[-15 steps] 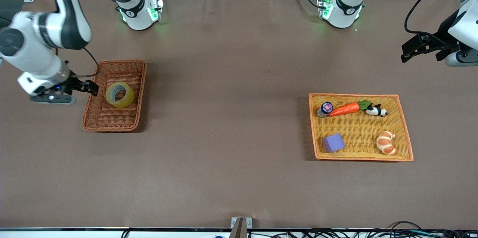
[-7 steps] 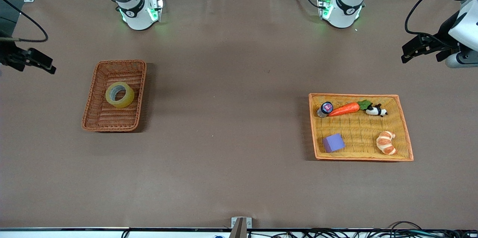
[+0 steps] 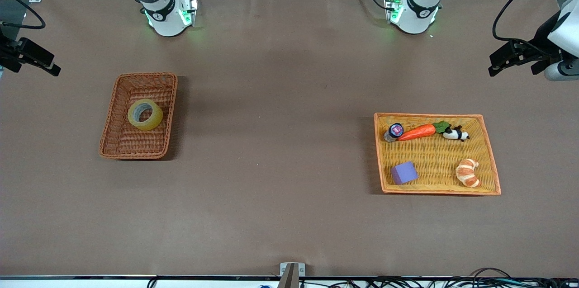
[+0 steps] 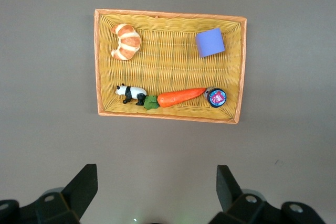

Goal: Move tape to another basket

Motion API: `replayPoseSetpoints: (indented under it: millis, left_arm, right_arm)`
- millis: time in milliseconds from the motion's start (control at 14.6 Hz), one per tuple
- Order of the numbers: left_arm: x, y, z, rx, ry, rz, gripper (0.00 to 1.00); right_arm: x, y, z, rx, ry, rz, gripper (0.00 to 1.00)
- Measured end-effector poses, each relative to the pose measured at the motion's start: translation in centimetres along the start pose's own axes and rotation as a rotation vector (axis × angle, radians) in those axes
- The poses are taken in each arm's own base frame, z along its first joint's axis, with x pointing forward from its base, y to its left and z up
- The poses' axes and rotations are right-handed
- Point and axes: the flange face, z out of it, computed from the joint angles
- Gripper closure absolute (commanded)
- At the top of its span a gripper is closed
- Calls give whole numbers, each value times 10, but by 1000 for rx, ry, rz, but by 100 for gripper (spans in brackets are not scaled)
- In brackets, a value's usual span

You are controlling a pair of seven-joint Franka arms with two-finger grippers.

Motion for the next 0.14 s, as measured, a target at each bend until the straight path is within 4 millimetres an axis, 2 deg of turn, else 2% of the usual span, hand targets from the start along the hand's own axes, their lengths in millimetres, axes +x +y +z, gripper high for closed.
replayPoseSetpoints:
  millis: [137]
  left_arm:
    - [0,1,0,0,-1,1,0]
  right_arm:
    - [2,1,3,-2,-13,2,0]
